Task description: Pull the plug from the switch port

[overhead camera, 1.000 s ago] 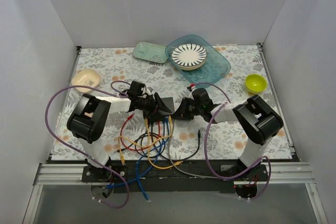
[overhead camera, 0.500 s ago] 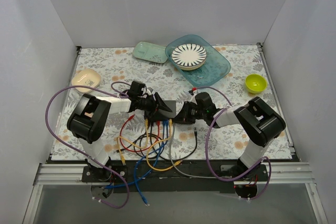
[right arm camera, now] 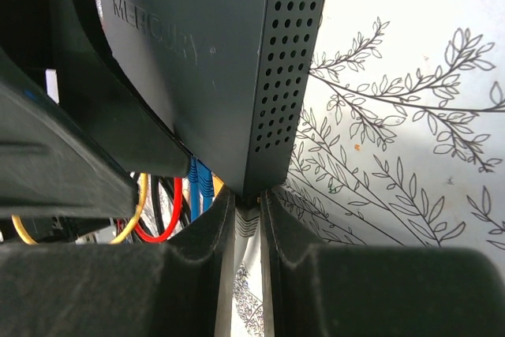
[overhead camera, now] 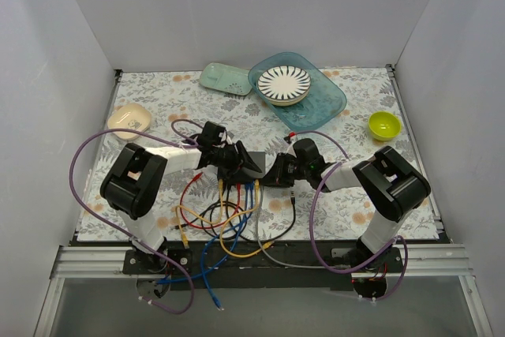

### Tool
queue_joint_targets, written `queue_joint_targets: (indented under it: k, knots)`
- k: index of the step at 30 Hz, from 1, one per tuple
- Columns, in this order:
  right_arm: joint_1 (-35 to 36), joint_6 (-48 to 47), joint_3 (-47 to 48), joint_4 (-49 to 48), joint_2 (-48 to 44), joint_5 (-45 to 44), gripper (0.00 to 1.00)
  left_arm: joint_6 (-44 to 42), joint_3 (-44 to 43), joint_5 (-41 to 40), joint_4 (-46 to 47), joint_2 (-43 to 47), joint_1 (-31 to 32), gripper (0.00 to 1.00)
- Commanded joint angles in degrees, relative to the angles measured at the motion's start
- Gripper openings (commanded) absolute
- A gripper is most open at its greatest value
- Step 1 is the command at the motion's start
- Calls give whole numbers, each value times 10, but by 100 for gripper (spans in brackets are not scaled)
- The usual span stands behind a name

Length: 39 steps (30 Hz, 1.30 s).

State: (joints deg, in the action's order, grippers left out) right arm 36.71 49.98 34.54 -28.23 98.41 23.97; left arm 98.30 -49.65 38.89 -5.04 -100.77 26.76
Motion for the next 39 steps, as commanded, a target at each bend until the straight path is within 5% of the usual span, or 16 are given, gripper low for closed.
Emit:
queue_joint_targets:
  k: [1, 6, 10, 31, 34, 39]
  knots:
    - [17, -16, 3, 95, 22, 57, 1, -53, -17, -235, -84, 8, 23, 52]
    - [17, -24, 14, 116, 19, 49, 1, -51, -48, -372, -149, -19, 55, 52]
    - [17, -42, 21, 142, 7, 42, 1, -19, -55, -407, -168, -48, 56, 52]
    - [25, -45, -52, 106, -9, 89, 1, 56, -76, -318, -125, -96, 44, 52]
    - [21, -9, -67, 60, -10, 88, 22, 63, -65, -301, -106, -92, 43, 52]
    - [17, 53, -78, -11, -9, 83, 40, 59, -55, -299, -102, -78, 43, 52]
